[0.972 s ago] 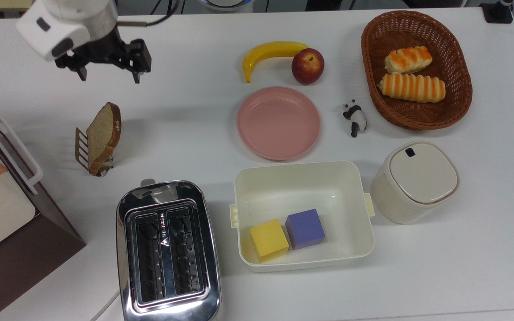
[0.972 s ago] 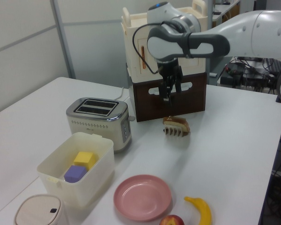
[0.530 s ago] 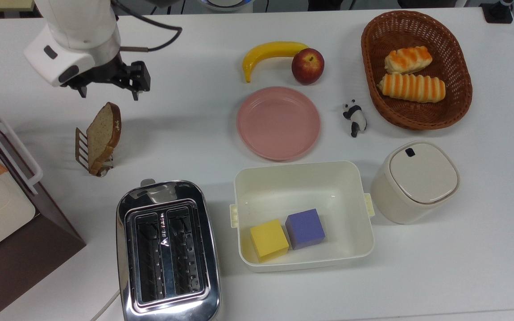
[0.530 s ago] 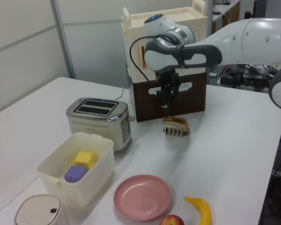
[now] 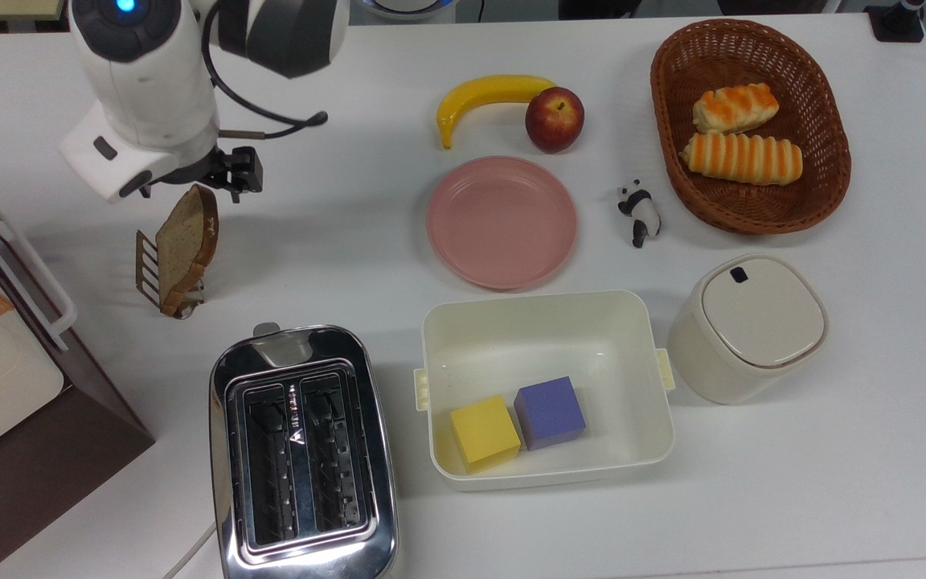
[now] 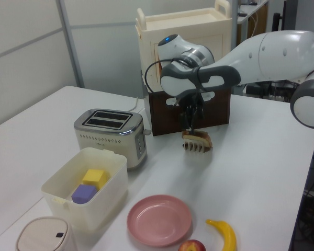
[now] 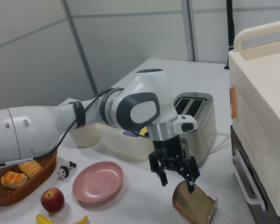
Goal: Put the bread in the toaster
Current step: 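Lower the gripper and close it on the bread slice's crust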
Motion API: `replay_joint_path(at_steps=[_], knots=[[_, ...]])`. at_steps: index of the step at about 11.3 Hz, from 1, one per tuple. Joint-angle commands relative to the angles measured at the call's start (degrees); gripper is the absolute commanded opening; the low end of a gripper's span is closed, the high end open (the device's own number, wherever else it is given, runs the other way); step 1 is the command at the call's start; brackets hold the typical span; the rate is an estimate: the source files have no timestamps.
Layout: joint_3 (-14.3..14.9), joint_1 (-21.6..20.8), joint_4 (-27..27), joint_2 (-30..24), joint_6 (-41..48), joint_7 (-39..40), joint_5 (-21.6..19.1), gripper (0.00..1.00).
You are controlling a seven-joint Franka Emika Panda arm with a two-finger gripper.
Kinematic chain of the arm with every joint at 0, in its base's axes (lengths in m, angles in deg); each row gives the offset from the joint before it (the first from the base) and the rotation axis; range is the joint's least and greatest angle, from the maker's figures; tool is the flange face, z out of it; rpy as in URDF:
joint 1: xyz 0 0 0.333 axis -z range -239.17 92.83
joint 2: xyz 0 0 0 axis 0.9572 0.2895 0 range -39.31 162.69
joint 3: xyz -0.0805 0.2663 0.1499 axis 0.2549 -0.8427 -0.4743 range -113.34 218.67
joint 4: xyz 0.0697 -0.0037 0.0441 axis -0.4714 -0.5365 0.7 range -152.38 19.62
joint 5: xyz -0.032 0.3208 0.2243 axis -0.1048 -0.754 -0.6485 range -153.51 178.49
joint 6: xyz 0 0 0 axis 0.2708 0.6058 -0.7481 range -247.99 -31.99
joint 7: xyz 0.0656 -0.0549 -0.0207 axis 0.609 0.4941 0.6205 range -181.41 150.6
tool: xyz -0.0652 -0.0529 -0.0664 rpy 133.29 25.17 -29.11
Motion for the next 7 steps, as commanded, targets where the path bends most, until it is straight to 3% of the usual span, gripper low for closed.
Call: replay_joint_path(at_steps=[1,3,4,7], knots=[[0.15,-0.23,-1.08,1.04,-1.56,1.33,2.56,0.87],[0.15,-0.23,-1.26,1.13,-1.56,2.55,2.56,0.82],[0.15,-0.23,-1.52,1.22,-1.56,2.65,2.56,0.72],[0.15,-0.23,-1.35,1.22,-1.39,3.44,2.47,0.19]])
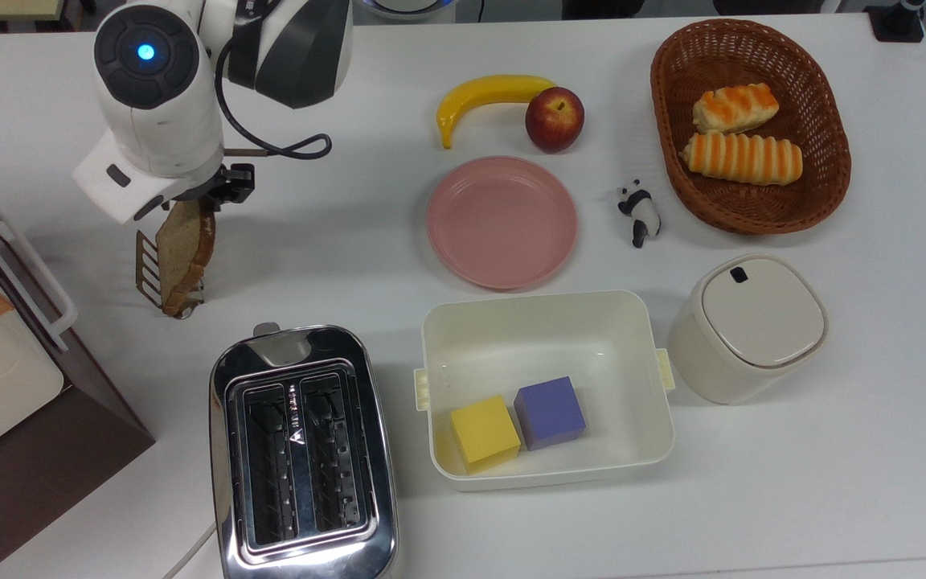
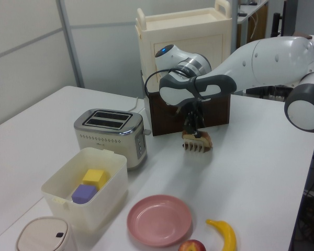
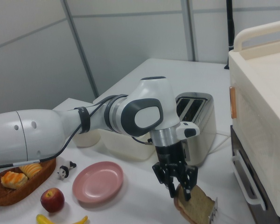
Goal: Put the bread in the toaster
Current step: 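Lower the gripper and close it on the bread slice's crust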
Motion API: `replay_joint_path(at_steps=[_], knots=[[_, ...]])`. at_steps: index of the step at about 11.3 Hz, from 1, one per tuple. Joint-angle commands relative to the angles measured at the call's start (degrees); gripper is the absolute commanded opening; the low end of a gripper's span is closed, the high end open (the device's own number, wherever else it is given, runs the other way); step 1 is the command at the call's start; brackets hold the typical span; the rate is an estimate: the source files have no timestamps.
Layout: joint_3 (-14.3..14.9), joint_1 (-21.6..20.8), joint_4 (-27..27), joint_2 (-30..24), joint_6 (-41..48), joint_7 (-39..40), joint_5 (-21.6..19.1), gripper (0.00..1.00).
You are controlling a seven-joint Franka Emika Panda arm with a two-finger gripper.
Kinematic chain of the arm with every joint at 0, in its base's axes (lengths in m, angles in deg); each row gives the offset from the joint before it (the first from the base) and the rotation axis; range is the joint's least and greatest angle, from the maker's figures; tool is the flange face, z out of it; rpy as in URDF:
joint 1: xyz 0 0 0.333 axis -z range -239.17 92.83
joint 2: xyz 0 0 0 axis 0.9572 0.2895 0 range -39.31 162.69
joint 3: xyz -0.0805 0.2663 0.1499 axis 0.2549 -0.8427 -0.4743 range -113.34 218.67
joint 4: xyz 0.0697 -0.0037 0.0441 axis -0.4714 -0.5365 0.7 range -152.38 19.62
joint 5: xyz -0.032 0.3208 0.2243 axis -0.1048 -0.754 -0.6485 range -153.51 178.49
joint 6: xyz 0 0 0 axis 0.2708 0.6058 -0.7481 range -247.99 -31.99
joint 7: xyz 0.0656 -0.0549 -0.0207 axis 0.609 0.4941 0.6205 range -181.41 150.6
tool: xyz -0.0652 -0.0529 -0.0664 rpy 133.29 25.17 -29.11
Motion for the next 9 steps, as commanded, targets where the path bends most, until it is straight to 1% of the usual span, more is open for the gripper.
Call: replay_joint_path(at_steps=[1,6,7,9], knots=[[0.16,-0.24,-1.24,-0.97,-1.17,1.36,0.82,0.14],[0.24,-0.33,-0.62,-1.85,-0.91,1.44,0.91,0.14],[0.24,-0.24,1.03,-2.02,-0.73,1.45,0.91,0.14],[0.33,-0.06,1.57,-3.43,-0.82,1.45,0.73,0.14]])
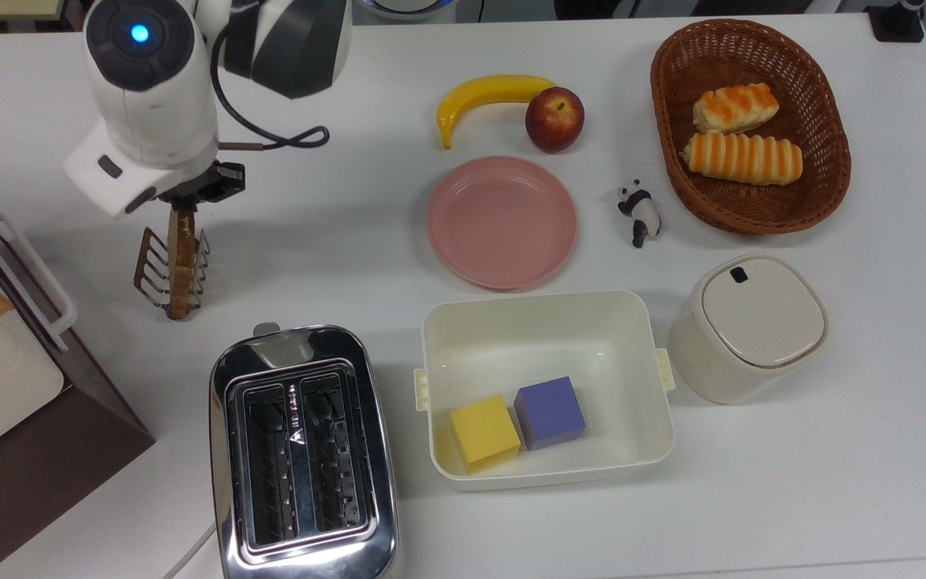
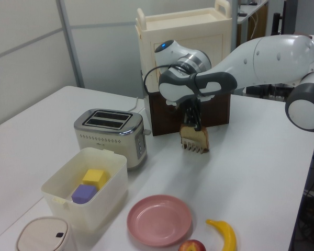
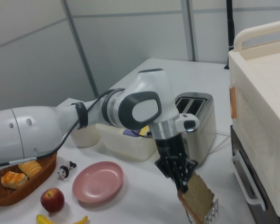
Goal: Put the bread in the toaster
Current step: 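Lift the bread slice out of the rack and carry it toward the toaster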
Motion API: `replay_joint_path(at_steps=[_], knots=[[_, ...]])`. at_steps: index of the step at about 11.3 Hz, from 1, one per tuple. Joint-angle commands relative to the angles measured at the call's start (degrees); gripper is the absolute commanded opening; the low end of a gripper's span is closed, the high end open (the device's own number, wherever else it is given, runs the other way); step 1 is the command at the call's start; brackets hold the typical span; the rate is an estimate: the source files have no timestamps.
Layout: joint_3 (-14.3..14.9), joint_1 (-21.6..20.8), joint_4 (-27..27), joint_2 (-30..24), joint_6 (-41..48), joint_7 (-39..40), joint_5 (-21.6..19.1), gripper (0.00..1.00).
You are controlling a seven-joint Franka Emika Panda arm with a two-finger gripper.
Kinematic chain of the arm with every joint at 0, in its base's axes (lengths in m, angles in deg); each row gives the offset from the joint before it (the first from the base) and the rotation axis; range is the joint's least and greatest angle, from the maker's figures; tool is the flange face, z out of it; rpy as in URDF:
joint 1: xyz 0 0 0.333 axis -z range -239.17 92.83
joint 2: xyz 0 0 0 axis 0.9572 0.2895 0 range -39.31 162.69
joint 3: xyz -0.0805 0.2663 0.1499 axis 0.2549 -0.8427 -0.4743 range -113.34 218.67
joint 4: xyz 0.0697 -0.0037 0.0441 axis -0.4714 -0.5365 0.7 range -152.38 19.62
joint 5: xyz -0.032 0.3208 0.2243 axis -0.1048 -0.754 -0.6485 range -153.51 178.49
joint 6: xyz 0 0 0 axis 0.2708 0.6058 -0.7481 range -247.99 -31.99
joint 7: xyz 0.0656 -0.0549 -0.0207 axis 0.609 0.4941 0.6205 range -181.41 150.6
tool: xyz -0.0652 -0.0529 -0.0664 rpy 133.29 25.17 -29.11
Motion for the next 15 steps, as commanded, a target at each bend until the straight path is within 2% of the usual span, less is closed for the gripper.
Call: replay_joint_path(at_steps=[1,5,7,9,11,14,15], knots=[[0.29,0.10,-0.29,-3.58,-0.82,1.22,0.72,0.14],[-0.05,1.06,2.78,-4.99,-1.43,0.78,0.01,0.14],[-0.23,1.07,4.53,-5.60,-1.52,0.60,-3.13,0.14],[-0.23,1.07,5.33,-6.39,-1.87,0.51,-8.75,0.14],[0.29,1.15,5.42,-6.75,-9.12,-0.18,-18.39,0.14],[-0.14,1.07,5.16,-6.57,-18.55,-0.80,-26.50,0.14],[-0.32,0.89,5.16,-6.57,-21.35,-0.80,-30.88,0.14]])
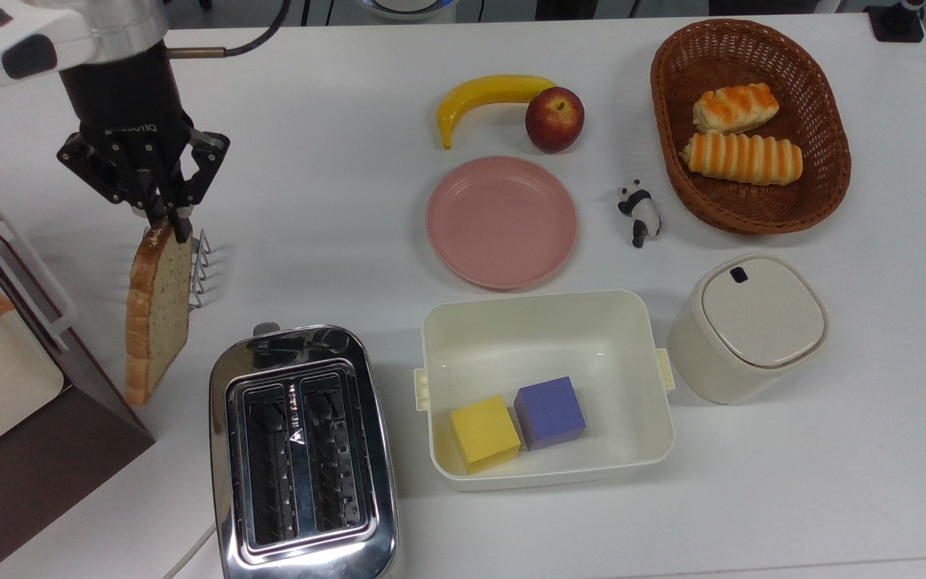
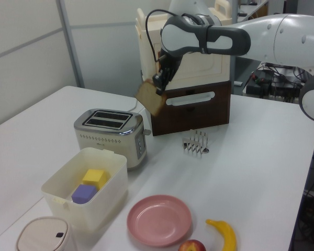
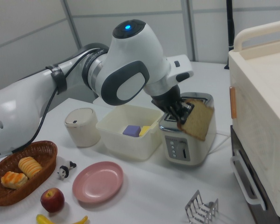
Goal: Put the bread in the toaster
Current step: 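Lift the bread slice out of the rack and carry it toward the toaster, then lower the bread slice into a toaster slot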
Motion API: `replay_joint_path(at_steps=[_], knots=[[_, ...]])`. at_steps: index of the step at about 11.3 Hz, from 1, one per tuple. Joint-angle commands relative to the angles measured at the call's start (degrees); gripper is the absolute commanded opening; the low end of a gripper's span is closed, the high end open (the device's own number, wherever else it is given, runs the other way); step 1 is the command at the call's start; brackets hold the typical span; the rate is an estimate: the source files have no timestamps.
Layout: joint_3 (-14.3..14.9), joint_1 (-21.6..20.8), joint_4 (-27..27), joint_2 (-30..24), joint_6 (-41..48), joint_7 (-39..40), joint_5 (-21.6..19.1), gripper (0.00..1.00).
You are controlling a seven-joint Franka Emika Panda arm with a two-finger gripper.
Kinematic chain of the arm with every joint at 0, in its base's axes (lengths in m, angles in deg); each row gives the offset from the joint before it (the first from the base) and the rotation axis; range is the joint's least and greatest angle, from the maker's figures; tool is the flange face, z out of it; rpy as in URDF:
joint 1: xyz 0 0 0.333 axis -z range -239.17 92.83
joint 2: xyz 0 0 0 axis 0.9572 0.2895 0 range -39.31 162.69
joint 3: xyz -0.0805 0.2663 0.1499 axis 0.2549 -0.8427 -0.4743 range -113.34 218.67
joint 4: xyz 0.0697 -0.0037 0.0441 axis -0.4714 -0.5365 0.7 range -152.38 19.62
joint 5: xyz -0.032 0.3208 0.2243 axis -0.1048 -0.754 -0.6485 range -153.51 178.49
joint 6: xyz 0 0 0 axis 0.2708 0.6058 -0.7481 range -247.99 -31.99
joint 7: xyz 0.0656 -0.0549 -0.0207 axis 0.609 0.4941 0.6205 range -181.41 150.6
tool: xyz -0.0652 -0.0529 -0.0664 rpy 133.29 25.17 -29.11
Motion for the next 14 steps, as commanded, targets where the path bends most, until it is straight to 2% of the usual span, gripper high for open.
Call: replay_joint_path(at_steps=[1,3,5,8,14], knots=[[-0.63,-0.42,-1.49,-1.11,-8.75,-0.52,-10.85,0.14],[-1.68,-0.68,-1.67,-0.41,-14.56,0.09,-15.53,0.14],[-4.49,-0.51,-1.67,1.17,-17.39,0.19,-15.73,0.14],[-5.99,-0.77,-2.63,3.19,-17.49,1.41,-15.47,0.14],[-6.00,-0.42,-5.18,3.29,-16.96,4.23,-14.85,0.16]])
